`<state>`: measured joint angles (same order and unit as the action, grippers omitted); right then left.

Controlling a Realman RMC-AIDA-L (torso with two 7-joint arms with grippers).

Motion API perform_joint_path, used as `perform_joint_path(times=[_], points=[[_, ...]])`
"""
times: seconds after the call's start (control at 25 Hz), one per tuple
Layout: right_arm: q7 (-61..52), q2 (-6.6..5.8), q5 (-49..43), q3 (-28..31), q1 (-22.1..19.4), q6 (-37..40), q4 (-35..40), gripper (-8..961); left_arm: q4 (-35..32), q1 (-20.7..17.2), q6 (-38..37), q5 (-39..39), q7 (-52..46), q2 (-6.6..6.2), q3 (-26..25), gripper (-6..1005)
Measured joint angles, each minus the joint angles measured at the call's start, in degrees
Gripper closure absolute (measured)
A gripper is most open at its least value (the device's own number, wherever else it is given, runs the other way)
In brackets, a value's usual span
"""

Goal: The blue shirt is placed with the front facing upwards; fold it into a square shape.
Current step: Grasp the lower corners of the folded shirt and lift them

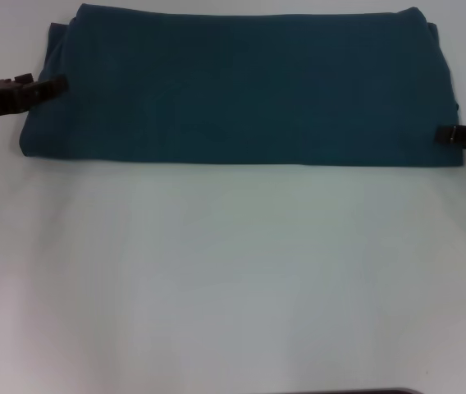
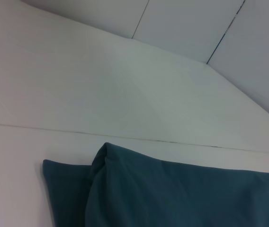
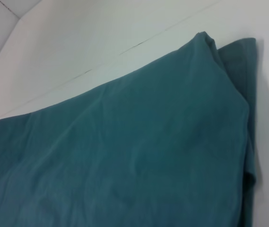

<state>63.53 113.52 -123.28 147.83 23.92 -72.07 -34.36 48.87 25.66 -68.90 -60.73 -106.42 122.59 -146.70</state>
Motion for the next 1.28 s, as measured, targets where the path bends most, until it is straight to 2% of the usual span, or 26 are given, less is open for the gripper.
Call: perform_joint_path(times=[0.36,1.28], points=[[0.04,0.29,-0.08,-0.52,0.85,0.07,0.0,349,0.03,0.0,0.15,0.0,0.0,0.0,0.0,293],[-0.22,0.02,-0.2,-1.23,0.62,-0.09,0.0,351,-0.11,0.0,0.0,0.0,0.0,0.0,0.0,292]])
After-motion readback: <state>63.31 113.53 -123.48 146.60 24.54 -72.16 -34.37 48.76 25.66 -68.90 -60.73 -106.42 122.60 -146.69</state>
